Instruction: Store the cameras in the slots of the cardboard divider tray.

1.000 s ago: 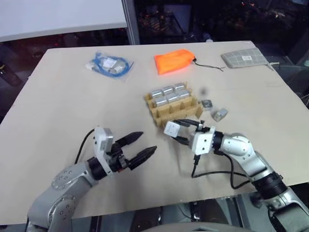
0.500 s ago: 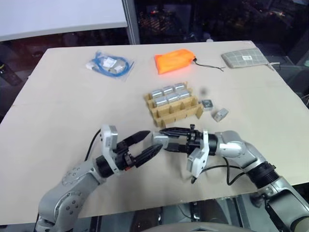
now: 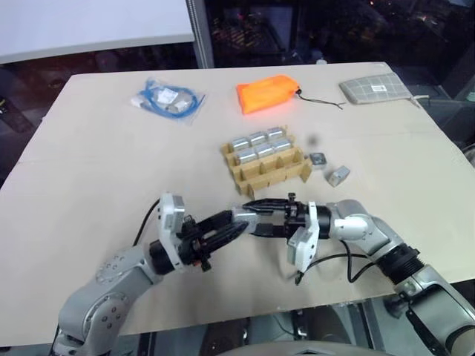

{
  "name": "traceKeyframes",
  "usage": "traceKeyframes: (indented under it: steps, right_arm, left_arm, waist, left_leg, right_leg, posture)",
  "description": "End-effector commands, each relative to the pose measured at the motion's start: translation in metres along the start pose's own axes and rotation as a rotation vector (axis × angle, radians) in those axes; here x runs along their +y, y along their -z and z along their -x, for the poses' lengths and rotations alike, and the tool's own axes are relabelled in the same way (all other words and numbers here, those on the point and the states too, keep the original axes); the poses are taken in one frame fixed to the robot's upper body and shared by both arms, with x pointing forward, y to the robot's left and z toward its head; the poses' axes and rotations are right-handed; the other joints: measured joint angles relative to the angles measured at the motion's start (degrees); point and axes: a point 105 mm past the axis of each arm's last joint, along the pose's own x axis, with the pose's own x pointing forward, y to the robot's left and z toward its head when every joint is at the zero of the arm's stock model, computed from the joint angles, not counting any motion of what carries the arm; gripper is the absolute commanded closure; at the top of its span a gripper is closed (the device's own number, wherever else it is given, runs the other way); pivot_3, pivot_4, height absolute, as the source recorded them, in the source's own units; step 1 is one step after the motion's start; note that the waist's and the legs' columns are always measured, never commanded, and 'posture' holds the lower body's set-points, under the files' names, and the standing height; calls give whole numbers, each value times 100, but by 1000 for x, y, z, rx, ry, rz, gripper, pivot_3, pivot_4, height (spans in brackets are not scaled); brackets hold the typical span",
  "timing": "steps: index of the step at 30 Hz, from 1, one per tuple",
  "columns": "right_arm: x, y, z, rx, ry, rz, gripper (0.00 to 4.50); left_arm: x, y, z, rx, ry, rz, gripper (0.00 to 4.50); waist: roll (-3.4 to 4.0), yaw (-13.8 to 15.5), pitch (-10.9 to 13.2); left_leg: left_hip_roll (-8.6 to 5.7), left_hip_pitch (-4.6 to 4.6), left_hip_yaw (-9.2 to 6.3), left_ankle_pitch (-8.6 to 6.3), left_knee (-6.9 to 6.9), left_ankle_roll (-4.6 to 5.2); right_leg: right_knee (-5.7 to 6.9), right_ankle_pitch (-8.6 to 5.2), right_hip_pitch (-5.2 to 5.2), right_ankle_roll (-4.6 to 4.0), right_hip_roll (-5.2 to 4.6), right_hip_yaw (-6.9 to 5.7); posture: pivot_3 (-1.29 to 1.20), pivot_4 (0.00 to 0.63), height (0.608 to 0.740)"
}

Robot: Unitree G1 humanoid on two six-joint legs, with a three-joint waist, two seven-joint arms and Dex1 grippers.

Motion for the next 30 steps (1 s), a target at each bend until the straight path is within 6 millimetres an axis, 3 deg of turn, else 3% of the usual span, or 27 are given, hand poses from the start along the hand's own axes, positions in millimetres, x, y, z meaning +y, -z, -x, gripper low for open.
traceKeyframes:
  steps: [1,10,14,21,26,29,30]
  right_arm:
    - [-14,-3,1,-23,37,27,2604]
    - [-13,-7,1,-31,35,30,2604]
    - [-12,-8,3,-26,37,28,2604]
    - [-15,-6,4,-3,53,12,2604]
    - [-17,7,18,104,66,-46,240]
    - [-12,20,45,212,61,-176,48]
    - [-10,25,60,269,80,-317,48]
  left_arm:
    - [-2,-7,3,-4,13,-51,2638]
    - [0,-7,0,-10,33,-56,2638]
    - [0,-7,-1,-27,41,-42,3753]
    - [4,-3,-2,-6,36,-46,3813]
    - [12,-14,-8,-41,18,-86,3813]
    - [18,-21,-10,-66,-2,-112,3813]
    - [21,-24,-11,-73,-15,-123,3813]
  waist:
    - [0,1,0]
    - [0,-1,0]
    - [0,0,0]
    - [1,1,0]
    - [1,13,1]
    - [-1,50,2]
    - [-1,51,2]
  left_leg:
    - [0,0,0,0,0,0]
    - [0,0,1,0,1,0]
    - [0,0,2,0,1,0]
    - [0,0,1,0,1,0]
    - [0,0,0,0,1,0]
    - [-4,-1,-1,-1,4,1]
    - [-4,-1,-1,-1,4,2]
  right_leg:
    - [0,-1,0,-2,0,0]
    - [1,-1,0,-2,-1,0]
    - [1,-1,0,-2,-1,1]
    - [1,-1,0,-2,-1,0]
    - [1,-1,1,-1,-1,0]
    - [0,-1,4,-1,-5,-1]
    - [-1,-1,6,-2,-7,-2]
  posture:
    - [0,150,740]
    - [0,150,740]
    - [0,150,740]
    - [0,150,740]
    - [0,150,740]
    - [0,150,740]
    - [0,150,740]
